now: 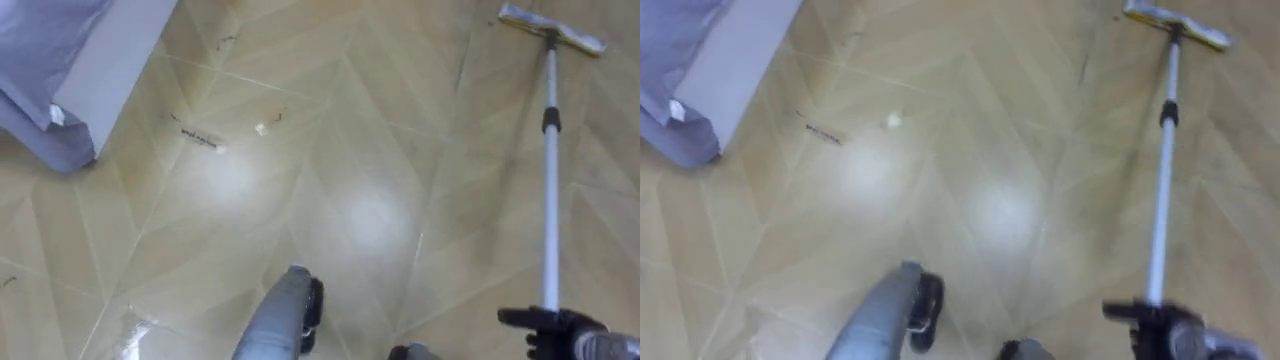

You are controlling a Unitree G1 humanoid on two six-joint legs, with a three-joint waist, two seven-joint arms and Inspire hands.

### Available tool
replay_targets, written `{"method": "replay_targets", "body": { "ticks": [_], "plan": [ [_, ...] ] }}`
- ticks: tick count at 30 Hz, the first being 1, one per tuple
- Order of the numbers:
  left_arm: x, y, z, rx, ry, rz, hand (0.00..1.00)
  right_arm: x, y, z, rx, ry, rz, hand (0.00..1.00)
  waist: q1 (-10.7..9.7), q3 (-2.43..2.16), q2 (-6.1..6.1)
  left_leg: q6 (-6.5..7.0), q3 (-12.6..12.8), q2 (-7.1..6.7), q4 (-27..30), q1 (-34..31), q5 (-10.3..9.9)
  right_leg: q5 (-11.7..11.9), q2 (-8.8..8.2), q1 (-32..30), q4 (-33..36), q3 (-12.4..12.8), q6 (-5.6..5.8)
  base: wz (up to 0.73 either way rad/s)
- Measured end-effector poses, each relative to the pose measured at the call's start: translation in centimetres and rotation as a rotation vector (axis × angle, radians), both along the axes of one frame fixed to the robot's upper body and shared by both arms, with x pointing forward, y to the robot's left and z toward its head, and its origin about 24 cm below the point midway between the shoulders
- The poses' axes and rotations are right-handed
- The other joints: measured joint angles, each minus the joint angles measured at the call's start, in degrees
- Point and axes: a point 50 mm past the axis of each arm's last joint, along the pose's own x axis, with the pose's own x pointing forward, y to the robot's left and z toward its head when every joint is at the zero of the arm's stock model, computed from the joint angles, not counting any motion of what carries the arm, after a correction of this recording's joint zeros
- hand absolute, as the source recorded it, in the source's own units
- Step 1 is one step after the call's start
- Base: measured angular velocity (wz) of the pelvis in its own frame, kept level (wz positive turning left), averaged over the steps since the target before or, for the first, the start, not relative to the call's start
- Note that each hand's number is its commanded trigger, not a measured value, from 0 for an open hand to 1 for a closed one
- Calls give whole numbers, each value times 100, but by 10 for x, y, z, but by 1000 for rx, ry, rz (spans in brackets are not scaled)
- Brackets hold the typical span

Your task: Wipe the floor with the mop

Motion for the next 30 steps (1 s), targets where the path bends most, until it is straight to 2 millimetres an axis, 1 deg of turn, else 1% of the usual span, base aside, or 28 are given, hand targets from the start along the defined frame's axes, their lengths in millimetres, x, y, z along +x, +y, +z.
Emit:
{"method": "replay_targets", "body": {
  "ticks": [1,2,3,4,5,6,7,8,10,11,12,13,14,16,17,18,19,20,21,22,23,24,25,26,27,28,29,30],
  "plan": [
    [4,-4,-1,-7,-7,-11,0,-14,-1,-3,-1,37,-13,100,-35,-5,40,71,35,-98,20,68,-102,79,-15,-9,170,138,55,55],
    [7,-12,-3,-20,-10,-34,0,-40,0,-9,-6,114,-29,100,-127,-41,110,239,162,-238,67,268,-261,415,-84,-101,634,435,165,15],
    [9,-21,-4,-35,-16,-54,0,-65,1,-12,-14,184,-33,100,-205,-126,222,341,235,-318,85,488,-459,878,-83,-169,1032,678,234,0],
    [10,-25,-5,-41,-20,-63,0,-75,3,-14,-19,211,-33,100,-266,-169,294,376,235,-349,78,594,-534,1122,-62,-187,1164,752,242,-14],
    [16,-29,-5,-46,-41,-66,0,-92,9,-18,-18,247,-35,100,-374,-212,393,420,221,-386,3,811,-649,1474,20,-194,1300,914,240,-21],
    [24,-30,-3,-41,-72,-67,0,-100,18,-22,-7,266,-31,100,-476,-194,465,428,155,-404,-80,1000,-722,1532,135,-258,1343,972,267,-35],
    [30,-32,-2,-32,-101,-69,0,-101,25,-25,-1,277,-19,100,-563,-156,525,408,20,-459,-210,1151,-764,1490,222,-475,1325,953,239,-35],
    [31,-33,-2,-29,-108,-68,0,-102,28,-27,1,281,-12,100,-612,-152,535,400,-44,-516,-305,1219,-759,1450,229,-599,1293,925,244,-46],
    [31,-39,-3,-34,-111,-64,0,-103,34,-29,1,298,10,100,-689,-138,557,389,-109,-528,-545,1452,-754,1383,231,-879,792,800,227,-48],
    [28,-41,-4,-37,-102,-60,0,-103,37,-31,-4,308,32,100,-707,-106,549,356,-165,-529,-697,1606,-747,1391,222,-947,164,765,208,-52],
    [23,-42,-5,-37,-90,-58,0,-100,40,-32,-8,313,61,100,-726,-109,541,313,-189,-528,-826,1729,-754,1492,200,-956,-601,722,160,-48],
    [21,-42,-6,-35,-84,-55,0,-98,40,-32,-9,314,75,100,-727,-103,519,287,-189,-529,-862,1771,-769,1618,226,-950,-941,703,142,-35],
    [17,-42,-6,-28,-68,-47,0,-95,40,-32,-17,317,90,100,-719,-103,515,214,-249,-502,-848,1797,-820,1848,265,-936,-1087,615,100,-35],
    [11,-38,-6,-14,-45,-26,0,-76,39,-30,-23,305,111,100,-544,-57,415,56,-345,-360,-776,1862,-904,1843,308,-833,-1174,301,-84,-42],
    [10,-36,-6,-15,-43,-14,0,-69,37,-29,-28,299,116,100,-501,-51,408,12,-385,-327,-680,1843,-927,1815,308,-812,-1157,204,-132,-29],
    [10,-34,-6,-15,-40,5,0,-52,31,-24,-43,280,138,100,-387,-60,381,-40,-393,-256,-386,1731,-946,1751,304,-797,-1095,18,-224,-18],
    [9,-29,-5,-10,-37,21,0,-32,25,-19,-63,249,152,100,-298,-14,240,-134,-405,-184,17,1574,-911,1631,277,-800,-982,-59,-302,-13],
    [10,-25,-4,-4,-41,31,0,-20,22,-15,-74,221,165,100,-245,-32,245,-264,-419,-138,288,1449,-834,1548,296,-803,-889,-109,-361,5],
    [11,-16,-1,17,-46,41,0,3,17,-7,-97,173,195,100,-176,-31,111,-539,-422,-58,870,1182,-618,1385,304,-824,-686,-140,-443,14],
    [12,-7,1,41,-46,30,0,28,12,3,-118,116,220,100,-83,-23,-68,-675,-405,31,1502,851,-183,1248,334,-852,-507,-144,-515,11],
    [12,-3,2,48,-49,29,0,41,9,9,-129,82,234,100,-36,-15,-135,-673,-383,90,1796,675,116,1203,358,-849,-442,-145,-550,0],
    [11,0,3,54,-43,33,0,63,1,23,-156,25,257,100,90,-14,-219,-643,-366,193,2273,388,773,1152,443,-790,-392,-144,-593,-8],
    [10,0,3,55,-37,27,0,70,-2,28,-171,7,266,100,152,-8,-246,-658,-365,224,2445,278,1109,1126,464,-740,-381,-146,-611,-7],
    [8,-1,3,52,-29,20,0,84,-9,39,-200,-29,292,100,278,38,-348,-716,-325,230,2658,98,1674,1038,462,-645,-336,-115,-638,5],
    [8,-2,3,45,-33,10,0,94,-14,48,-213,-59,306,100,391,49,-398,-661,-309,255,2692,-5,1647,950,461,-575,-312,-125,-654,14],
    [9,-2,3,42,-36,4,0,96,-17,51,-218,-63,309,100,420,58,-407,-584,-310,271,2602,-45,1449,913,466,-552,-299,-136,-643,23],
    [9,-3,3,38,-38,-10,0,97,-21,54,-228,-58,312,100,482,78,-424,-559,-258,328,2047,-35,958,876,474,-516,-264,-140,-628,26],
    [10,-4,3,24,-41,-10,0,94,-24,55,-241,-46,316,100,515,100,-391,-583,-220,333,1188,79,576,816,501,-474,-266,-142,-621,39]
  ]
}}
